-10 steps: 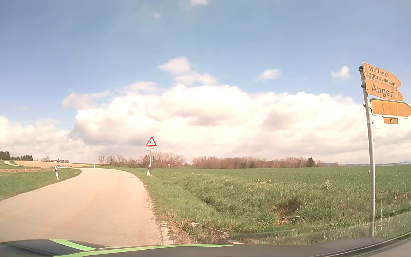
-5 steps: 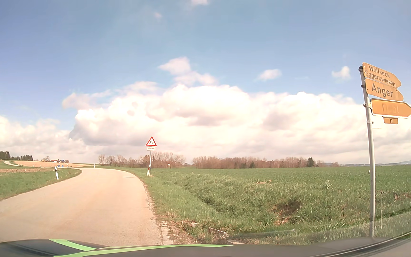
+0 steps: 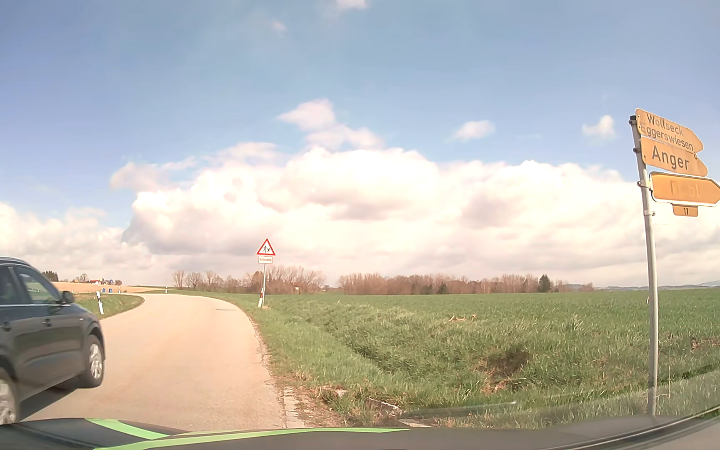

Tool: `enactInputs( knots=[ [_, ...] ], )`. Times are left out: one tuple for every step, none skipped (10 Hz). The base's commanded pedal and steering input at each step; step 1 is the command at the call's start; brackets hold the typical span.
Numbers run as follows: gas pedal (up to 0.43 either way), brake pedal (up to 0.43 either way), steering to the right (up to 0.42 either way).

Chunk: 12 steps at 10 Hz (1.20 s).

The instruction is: Follow the waypoints while adhering to traffic rules and regulations

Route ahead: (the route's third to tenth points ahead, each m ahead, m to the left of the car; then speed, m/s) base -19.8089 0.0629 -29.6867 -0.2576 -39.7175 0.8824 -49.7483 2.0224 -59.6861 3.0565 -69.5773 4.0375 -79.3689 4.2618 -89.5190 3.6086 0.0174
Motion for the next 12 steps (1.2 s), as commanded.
enactInputs(
  knots=[
    [0.0, 0.0, -0.798],
    [0.0, 0.0, -0.859],
    [0.0, 0.0, -0.928],
    [0.0, 0.0, -0.971],
    [0.0, 0.0, -0.967],
    [0.0, 0.0, -0.968],
    [0.008, 0.0, -0.965],
    [0.02, 0.0, -0.965],
    [0.028, 0.0, -0.965],
    [0.028, 0.0, -0.964],
    [0.047, 0.0, -0.964],
    [0.047, 0.0, -0.964]
  ],
)
